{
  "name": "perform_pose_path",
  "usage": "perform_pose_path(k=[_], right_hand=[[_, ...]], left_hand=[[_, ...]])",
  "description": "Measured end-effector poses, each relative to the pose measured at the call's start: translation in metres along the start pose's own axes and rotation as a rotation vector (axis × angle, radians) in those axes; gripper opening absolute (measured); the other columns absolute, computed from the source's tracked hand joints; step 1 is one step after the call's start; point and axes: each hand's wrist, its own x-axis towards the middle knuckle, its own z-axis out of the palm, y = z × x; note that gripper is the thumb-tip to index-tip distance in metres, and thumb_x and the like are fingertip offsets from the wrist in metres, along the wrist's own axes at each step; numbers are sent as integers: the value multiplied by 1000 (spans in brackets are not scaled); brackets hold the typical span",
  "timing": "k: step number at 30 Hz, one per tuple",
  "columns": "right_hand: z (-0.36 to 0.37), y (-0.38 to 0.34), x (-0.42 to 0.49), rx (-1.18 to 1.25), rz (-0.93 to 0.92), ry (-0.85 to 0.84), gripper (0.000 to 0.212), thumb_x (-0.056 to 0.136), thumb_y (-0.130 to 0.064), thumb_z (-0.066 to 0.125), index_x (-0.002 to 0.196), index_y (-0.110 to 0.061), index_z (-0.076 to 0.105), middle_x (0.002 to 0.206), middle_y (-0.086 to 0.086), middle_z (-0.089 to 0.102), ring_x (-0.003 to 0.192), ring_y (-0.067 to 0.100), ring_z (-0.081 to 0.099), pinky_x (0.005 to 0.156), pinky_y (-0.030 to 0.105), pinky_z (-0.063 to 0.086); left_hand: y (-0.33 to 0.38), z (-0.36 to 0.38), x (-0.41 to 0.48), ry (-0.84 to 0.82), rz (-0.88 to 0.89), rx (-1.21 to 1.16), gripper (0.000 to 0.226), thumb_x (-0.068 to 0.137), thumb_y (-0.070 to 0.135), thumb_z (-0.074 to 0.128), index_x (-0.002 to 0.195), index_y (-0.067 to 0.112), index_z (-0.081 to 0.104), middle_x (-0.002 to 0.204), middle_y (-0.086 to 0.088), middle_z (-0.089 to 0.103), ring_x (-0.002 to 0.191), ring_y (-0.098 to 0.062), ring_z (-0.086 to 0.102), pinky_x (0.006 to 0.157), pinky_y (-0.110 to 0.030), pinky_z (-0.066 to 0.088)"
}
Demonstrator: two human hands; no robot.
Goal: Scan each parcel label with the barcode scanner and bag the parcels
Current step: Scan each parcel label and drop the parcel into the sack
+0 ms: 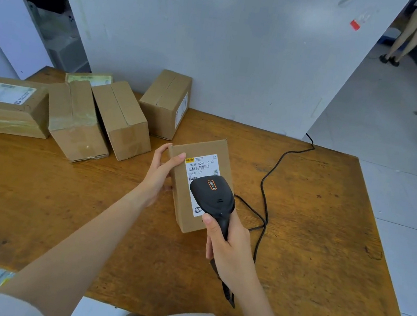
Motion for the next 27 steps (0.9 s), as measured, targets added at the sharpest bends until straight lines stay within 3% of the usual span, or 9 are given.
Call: perform_pose_path(k=[2, 6, 8, 11, 16, 19, 23, 25, 27], right_hand=[[0, 2, 0, 23, 7, 34, 64, 77, -71, 45, 121, -25, 50, 59, -17, 60, 48, 4, 57, 50, 16, 46], [-12, 21, 8, -110, 90, 218, 26, 87, -51, 57, 104, -42, 40, 94, -18, 64, 77, -2, 62, 57, 14, 46], [-21, 40, 15, -254, 174, 291, 28, 91, -40, 59, 106, -34, 36, 106, -7, 64, 85, 8, 63, 64, 25, 49], [-29, 71, 25, -595, 346, 309, 40, 90, -41, 59, 115, -16, 39, 117, 8, 61, 104, 28, 59, 80, 45, 53], [-24, 106, 33, -922, 488, 184, 64, 88, -53, 56, 135, -15, 37, 133, 6, 50, 126, 28, 42, 96, 45, 43], [-19, 110, 34, -994, 502, 179, 66, 87, -54, 57, 136, -16, 36, 133, 5, 49, 127, 27, 40, 98, 44, 37], [-13, 97, 26, -916, 410, 325, 72, 84, -48, 64, 140, -17, 33, 137, 9, 38, 125, 30, 34, 98, 46, 34], [-5, 86, 18, -629, 243, 372, 66, 88, -43, 61, 142, -17, 34, 141, 9, 36, 129, 26, 30, 102, 43, 33], [9, 71, 12, -294, 159, 301, 63, 93, -47, 52, 147, -26, 26, 150, -2, 28, 139, 15, 23, 111, 37, 28]], left_hand=[[0, -1, 0, 6, 0, -8, 76, 59, 63, 77, 123, 57, 37, 127, 1, 55, 113, -22, 57, 81, -46, 52], [1, -4, -2, 62, 2, -41, 81, 61, 63, 76, 129, 52, 35, 127, -1, 56, 112, -22, 58, 76, -43, 51], [0, -7, -2, 90, -1, -63, 81, 63, 62, 74, 132, 50, 35, 126, -1, 57, 111, -22, 58, 76, -44, 49], [-2, -13, -2, 127, -7, -100, 74, 71, 59, 71, 133, 47, 33, 124, -1, 58, 112, -22, 57, 75, -44, 48], [-5, -20, -2, 168, -31, -130, 68, 79, 54, 68, 134, 44, 31, 124, -2, 56, 113, -23, 54, 93, -58, 45], [-5, -21, -5, 159, -50, -143, 69, 80, 55, 67, 136, 43, 28, 124, -3, 55, 114, -25, 54, 89, -57, 46], [-6, -19, -5, 160, -85, -214, 76, 78, 57, 66, 140, 42, 25, 124, -3, 54, 115, -28, 53, 92, -61, 45], [-7, -15, -6, 164, -109, -293, 78, 77, 57, 67, 140, 44, 24, 125, -3, 53, 114, -28, 53, 93, -66, 43], [-9, -7, -7, 173, -128, -360, 77, 75, 58, 68, 138, 45, 25, 123, -1, 52, 112, -27, 54, 90, -65, 46]])
